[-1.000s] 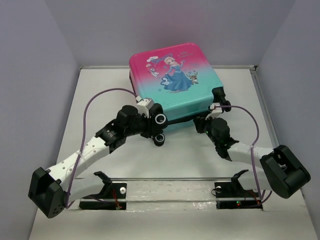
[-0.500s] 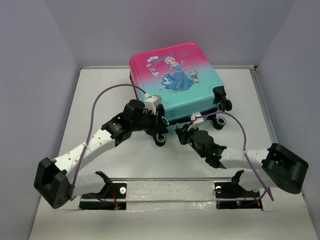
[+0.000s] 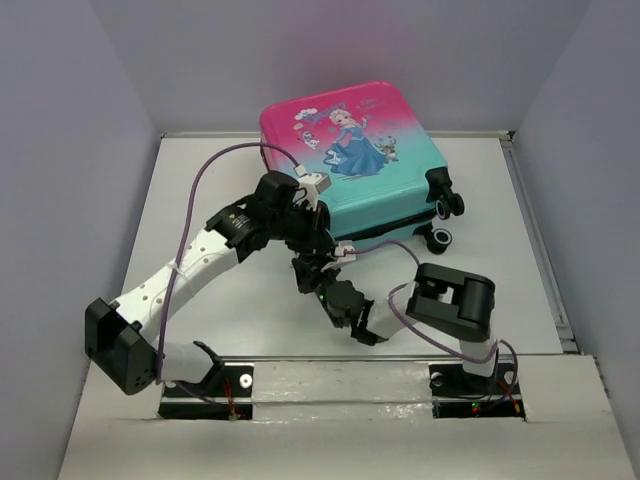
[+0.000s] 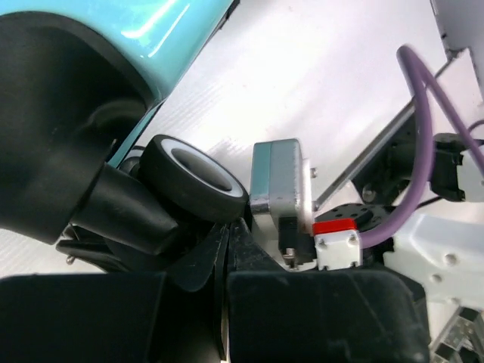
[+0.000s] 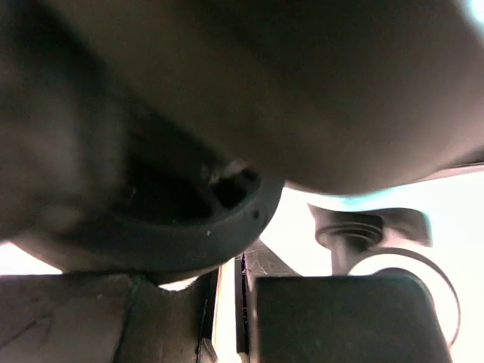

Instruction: Pack the luggage

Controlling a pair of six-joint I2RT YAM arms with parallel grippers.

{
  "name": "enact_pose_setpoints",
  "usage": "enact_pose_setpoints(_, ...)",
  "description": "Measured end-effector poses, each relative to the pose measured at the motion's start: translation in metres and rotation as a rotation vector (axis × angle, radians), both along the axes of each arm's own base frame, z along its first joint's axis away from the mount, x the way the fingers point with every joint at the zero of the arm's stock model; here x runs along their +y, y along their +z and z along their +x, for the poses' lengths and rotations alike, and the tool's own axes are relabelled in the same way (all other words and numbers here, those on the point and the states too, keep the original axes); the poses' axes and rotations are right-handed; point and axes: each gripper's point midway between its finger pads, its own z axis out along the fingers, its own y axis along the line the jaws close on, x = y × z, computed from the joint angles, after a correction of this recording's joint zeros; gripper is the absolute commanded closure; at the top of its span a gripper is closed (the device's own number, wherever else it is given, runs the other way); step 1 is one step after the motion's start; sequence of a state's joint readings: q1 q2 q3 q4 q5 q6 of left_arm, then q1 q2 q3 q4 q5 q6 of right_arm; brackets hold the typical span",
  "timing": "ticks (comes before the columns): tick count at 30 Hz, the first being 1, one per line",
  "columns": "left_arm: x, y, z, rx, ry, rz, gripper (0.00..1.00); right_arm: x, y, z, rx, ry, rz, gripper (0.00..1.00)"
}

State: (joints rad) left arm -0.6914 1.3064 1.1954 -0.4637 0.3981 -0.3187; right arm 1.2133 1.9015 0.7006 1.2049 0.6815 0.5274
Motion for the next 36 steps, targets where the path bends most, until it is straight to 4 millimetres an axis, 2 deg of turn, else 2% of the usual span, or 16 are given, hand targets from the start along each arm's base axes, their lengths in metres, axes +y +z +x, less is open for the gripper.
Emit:
enact_pose_setpoints(5, 0.016, 0.0, 0.01, -0.001, 0.065, 0.06, 0.94, 0.029, 0.003, 0.02, -0.005, -0.065, 0.11, 0.9)
enact_pose_setpoints(6, 0.018, -0.001, 0.011, 0.002, 0.074, 0.062, 0.92, 0.032, 0.003, 0.023, -0.005, -0.072, 0.121, 0.66)
enact_pose_setpoints(8, 0.017, 0.0, 0.011, 0.004, 0.077, 0.06, 0.77, 0.032, 0.003, 0.022, -0.004, -0.07, 0.133, 0.41)
enact_pose_setpoints(9, 0.017, 0.0, 0.012, 0.002, 0.078, 0.058, 0.66, 0.035, 0.006, 0.017, -0.001, -0.036, 0.153, 0.27)
enact_pose_setpoints(10, 0.015, 0.002, 0.014, -0.01, 0.082, 0.051, 0.4, 0.037, 0.006, 0.005, 0.002, 0.01, 0.155, 0.24)
enact_pose_setpoints(13, 0.004, 0.017, 0.021, -0.054, 0.076, -0.017, 0.12, 0.026, -0.002, -0.037, 0.031, 0.133, 0.112, 0.17)
enact_pose_setpoints(15, -0.003, 0.03, 0.02, -0.108, 0.063, -0.048, 0.01, 0.014, -0.009, -0.061, 0.048, 0.194, 0.071, 0.14)
enact_pose_setpoints(16, -0.004, 0.038, 0.022, -0.14, 0.066, -0.065, 0.01, 0.005, -0.01, -0.073, 0.061, 0.226, 0.04, 0.12)
enact_pose_setpoints(18, -0.001, 0.061, 0.032, -0.235, 0.105, -0.108, 0.01, -0.011, -0.005, -0.079, 0.08, 0.239, -0.005, 0.1)
enact_pose_setpoints(20, 0.01, 0.086, 0.036, -0.328, 0.16, -0.149, 0.01, -0.023, 0.017, -0.081, 0.081, 0.241, -0.006, 0.08)
enact_pose_setpoints(23, 0.04, 0.111, 0.031, -0.44, 0.268, -0.198, 0.03, -0.038, 0.037, -0.082, 0.094, 0.232, -0.038, 0.02)
enact_pose_setpoints(25, 0.064, 0.113, 0.021, -0.476, 0.35, -0.224, 0.08, -0.047, 0.048, -0.082, 0.1, 0.22, -0.096, 0.01)
enact_pose_setpoints(26, 0.077, 0.107, 0.016, -0.492, 0.4, -0.239, 0.1, -0.052, 0.052, -0.082, 0.101, 0.213, -0.142, 0.0)
enact_pose_setpoints(29, 0.095, 0.078, 0.01, -0.469, 0.484, -0.244, 0.17, -0.058, 0.065, -0.073, 0.089, 0.188, -0.254, 0.0)
enact_pose_setpoints(35, 0.106, -0.041, 0.007, -0.272, 0.569, -0.092, 0.24, -0.072, 0.104, -0.021, 0.046, 0.073, -0.431, 0.0)
enact_pose_setpoints(36, 0.106, -0.054, 0.006, -0.248, 0.571, -0.07, 0.24, -0.072, 0.108, -0.013, 0.043, 0.056, -0.446, 0.0)
